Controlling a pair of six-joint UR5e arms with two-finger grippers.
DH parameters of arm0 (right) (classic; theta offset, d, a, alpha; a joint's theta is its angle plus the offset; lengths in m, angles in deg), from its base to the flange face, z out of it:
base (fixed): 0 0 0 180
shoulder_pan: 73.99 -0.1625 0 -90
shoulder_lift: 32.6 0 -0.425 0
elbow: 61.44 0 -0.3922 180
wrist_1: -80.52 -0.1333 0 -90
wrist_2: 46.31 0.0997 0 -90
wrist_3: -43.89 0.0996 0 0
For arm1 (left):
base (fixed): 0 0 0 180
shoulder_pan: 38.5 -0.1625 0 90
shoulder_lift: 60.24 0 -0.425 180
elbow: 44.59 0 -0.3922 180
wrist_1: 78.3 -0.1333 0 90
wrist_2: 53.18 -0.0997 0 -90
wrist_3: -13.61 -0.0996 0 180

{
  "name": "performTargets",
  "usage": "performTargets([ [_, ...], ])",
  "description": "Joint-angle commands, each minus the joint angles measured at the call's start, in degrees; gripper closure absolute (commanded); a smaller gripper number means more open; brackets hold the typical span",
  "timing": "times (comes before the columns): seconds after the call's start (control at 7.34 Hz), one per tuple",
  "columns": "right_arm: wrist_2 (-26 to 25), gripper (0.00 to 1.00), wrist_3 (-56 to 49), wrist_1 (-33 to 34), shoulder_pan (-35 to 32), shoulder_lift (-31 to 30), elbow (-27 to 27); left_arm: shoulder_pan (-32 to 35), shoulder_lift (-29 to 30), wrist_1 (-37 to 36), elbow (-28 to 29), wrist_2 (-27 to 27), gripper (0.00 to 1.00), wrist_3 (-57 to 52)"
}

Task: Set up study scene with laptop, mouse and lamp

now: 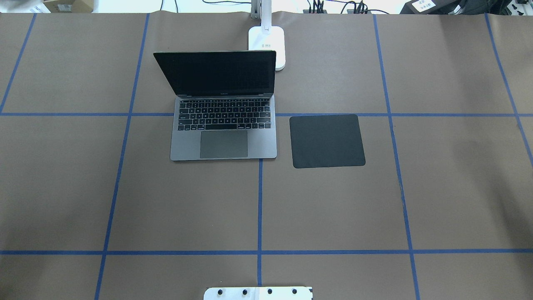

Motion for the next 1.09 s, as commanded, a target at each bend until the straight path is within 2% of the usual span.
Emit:
performTargets([
  [0.0,0.05,0.0,0.03,0.0,0.0,0.0,0.16,0.31,-2.12,5.87,-0.33,0.33,0.69,1.08],
  [0.68,0.23,0.0,0.12,0.0,0.0,0.0,-0.01,0.92,-1.77,5.27,-10.95,1.82,0.74,9.41],
  [0.95,0.14,0.0,0.12,0.0,0.0,0.27,-0.36,4.76,1.55,-0.83,-16.39,2.0,0.76,9.52],
])
